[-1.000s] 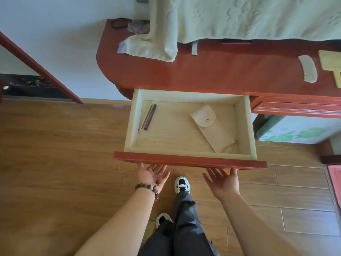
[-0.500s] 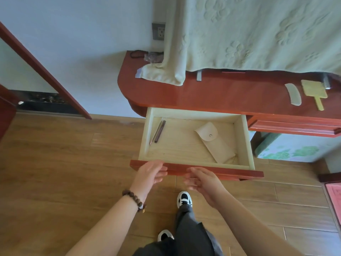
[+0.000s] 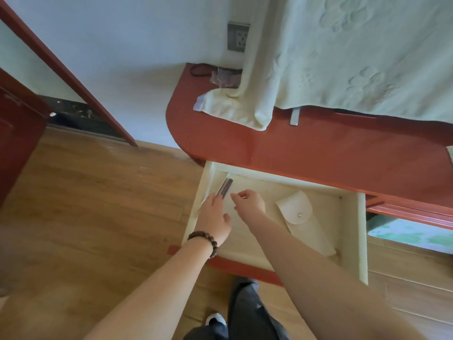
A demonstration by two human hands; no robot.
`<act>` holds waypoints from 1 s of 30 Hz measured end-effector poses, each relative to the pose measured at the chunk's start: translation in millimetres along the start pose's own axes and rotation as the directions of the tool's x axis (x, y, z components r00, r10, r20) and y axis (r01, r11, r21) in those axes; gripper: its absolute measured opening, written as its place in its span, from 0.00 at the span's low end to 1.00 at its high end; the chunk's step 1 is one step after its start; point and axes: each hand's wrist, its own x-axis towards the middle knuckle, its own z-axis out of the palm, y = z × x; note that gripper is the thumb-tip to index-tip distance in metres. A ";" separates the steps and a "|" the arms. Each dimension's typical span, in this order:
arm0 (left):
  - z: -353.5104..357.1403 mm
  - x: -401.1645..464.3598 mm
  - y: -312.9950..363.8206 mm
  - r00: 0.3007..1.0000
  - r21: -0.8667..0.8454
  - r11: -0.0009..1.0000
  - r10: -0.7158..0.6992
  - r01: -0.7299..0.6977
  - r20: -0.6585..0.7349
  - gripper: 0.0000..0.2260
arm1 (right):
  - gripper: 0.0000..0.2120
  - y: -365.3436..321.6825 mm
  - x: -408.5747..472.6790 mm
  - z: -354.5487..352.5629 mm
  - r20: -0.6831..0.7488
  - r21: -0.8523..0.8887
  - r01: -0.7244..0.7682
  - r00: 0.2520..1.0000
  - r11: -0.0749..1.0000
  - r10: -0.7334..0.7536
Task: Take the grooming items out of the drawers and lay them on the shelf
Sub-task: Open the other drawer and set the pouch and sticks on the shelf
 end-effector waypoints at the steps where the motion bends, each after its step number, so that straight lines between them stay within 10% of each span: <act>1: 4.2 6.6 -1.6 1.000 0.037 0.999 -0.029 0.029 0.010 0.23 | 0.11 -3.0 8.6 2.5 0.004 -0.047 -0.001 1.000 0.999 0.001; 12: 30.6 35.2 -8.2 0.983 0.128 0.980 -0.165 0.154 0.078 0.31 | 0.15 -16.0 48.7 34.2 -0.001 -0.490 0.029 0.999 0.871 -0.034; 21: 33.2 46.1 -5.4 0.998 0.336 0.940 -0.056 0.049 0.011 0.19 | 0.03 7.6 42.7 17.7 -0.096 -0.566 0.003 0.993 0.824 -0.070; 30: 31.8 53.1 -4.3 0.993 0.062 0.991 -0.117 0.116 0.011 0.11 | 0.05 41.7 14.7 5.7 -0.132 -0.528 0.008 0.987 0.849 -0.091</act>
